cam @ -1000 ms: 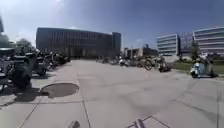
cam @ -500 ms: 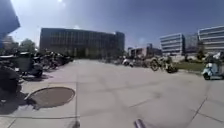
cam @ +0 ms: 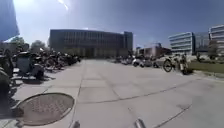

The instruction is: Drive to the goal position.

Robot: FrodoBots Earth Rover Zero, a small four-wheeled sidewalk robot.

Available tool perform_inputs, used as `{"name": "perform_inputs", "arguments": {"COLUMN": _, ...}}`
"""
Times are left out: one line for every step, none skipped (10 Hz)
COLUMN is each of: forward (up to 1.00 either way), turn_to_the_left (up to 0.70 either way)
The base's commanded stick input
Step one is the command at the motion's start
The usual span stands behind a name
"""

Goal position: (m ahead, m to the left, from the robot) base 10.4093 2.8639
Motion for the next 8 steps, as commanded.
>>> {"name": "perform_inputs", "arguments": {"forward": 0.85, "turn_to_the_left": 0.00}}
{"name": "perform_inputs", "arguments": {"forward": 0.85, "turn_to_the_left": 0.00}}
{"name": "perform_inputs", "arguments": {"forward": 0.85, "turn_to_the_left": 0.00}}
{"name": "perform_inputs", "arguments": {"forward": 0.85, "turn_to_the_left": 0.00}}
{"name": "perform_inputs", "arguments": {"forward": 0.85, "turn_to_the_left": 0.00}}
{"name": "perform_inputs", "arguments": {"forward": 0.85, "turn_to_the_left": 0.03}}
{"name": "perform_inputs", "arguments": {"forward": 0.85, "turn_to_the_left": 0.30}}
{"name": "perform_inputs", "arguments": {"forward": 0.85, "turn_to_the_left": 0.34}}
